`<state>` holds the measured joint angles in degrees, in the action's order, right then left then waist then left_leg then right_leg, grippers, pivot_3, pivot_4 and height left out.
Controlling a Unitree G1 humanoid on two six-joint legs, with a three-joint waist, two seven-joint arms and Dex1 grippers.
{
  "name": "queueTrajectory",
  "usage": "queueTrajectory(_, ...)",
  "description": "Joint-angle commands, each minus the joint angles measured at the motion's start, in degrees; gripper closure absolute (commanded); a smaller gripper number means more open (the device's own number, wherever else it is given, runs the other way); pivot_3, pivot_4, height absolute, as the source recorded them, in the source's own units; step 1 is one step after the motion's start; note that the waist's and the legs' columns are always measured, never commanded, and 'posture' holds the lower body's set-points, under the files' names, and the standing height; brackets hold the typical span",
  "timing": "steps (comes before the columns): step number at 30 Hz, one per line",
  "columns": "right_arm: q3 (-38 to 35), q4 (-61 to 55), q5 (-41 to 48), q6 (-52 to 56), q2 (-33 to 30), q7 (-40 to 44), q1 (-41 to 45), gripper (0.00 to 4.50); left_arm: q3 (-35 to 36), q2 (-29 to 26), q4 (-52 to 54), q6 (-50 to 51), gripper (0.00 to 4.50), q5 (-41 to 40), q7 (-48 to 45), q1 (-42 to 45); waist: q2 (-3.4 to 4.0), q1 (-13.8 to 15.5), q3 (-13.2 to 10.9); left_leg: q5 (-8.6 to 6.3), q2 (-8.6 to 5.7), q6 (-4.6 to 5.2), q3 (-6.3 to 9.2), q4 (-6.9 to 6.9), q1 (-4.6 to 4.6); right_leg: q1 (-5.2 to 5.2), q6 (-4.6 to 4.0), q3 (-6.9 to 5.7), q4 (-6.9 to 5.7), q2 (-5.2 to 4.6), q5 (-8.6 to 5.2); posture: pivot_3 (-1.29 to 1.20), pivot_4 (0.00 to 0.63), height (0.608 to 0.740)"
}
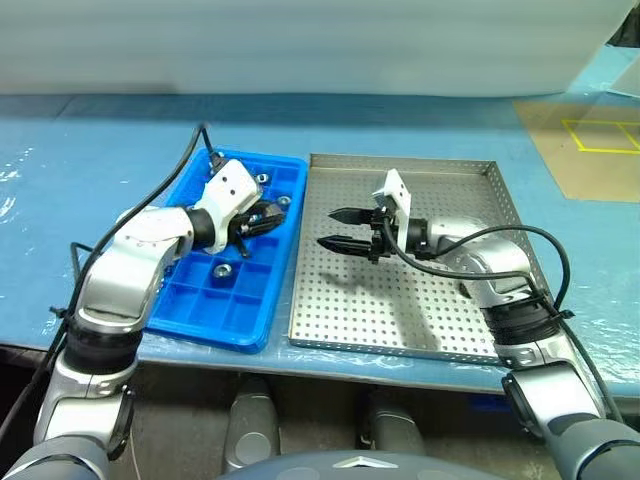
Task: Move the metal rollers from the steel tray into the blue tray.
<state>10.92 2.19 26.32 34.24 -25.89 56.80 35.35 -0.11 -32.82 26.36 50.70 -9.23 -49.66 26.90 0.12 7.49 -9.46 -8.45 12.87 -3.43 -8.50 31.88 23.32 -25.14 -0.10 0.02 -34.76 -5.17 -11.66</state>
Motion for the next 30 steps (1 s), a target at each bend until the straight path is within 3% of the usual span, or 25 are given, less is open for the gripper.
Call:
queueTrajectory(1,1.13,1.91,-1.39,-2.7,0.99,2.79,2.44,0.88,3.56,-3.13,7.97,5.36,3.42,-3.32,1.31,-3.46,0.0,0.14,0.0,0.0,0.01,0.0,0.0,-0.02,0.0,0.0,-0.01,-0.01,0.01,0.01,0.0,0.33,0.15,0.74)
queueTrajectory(8,2.43,7.57,-3.83,-4.99,3.76,6.22,5.6,0.88,9.86,-3.4,15.99,10.93,3.42,-6.99,7.37,-10.03,-0.01,1.74,-0.01,-0.01,0.01,0.02,0.06,-0.03,0.05,-0.04,-0.03,-0.05,-0.01,0.01,-0.02,0.44,0.15,0.74)
queueTrajectory(21,4.21,16.83,-7.46,-9.48,8.23,12.63,10.65,0.88,19.56,0.48,28.84,8.62,3.42,-8.59,17.59,-29.05,-0.01,5.7,-0.01,-0.07,0.09,0.13,0.18,0.01,0.24,-0.1,-0.07,-0.07,0.01,0.03,-0.05,0.57,0.15,0.74)
queueTrajectory(30,4.24,19.46,-9.32,-10.96,9.62,14.44,11.75,0.88,17.58,2.86,27.92,4.58,3.42,-6.09,24.61,-36.03,0.0,9.8,-0.01,-0.07,0.27,0.11,0.22,0.02,0.22,-0.09,-0.07,0.08,-0.01,0.19,-0.06,0.6,0.15,0.74)
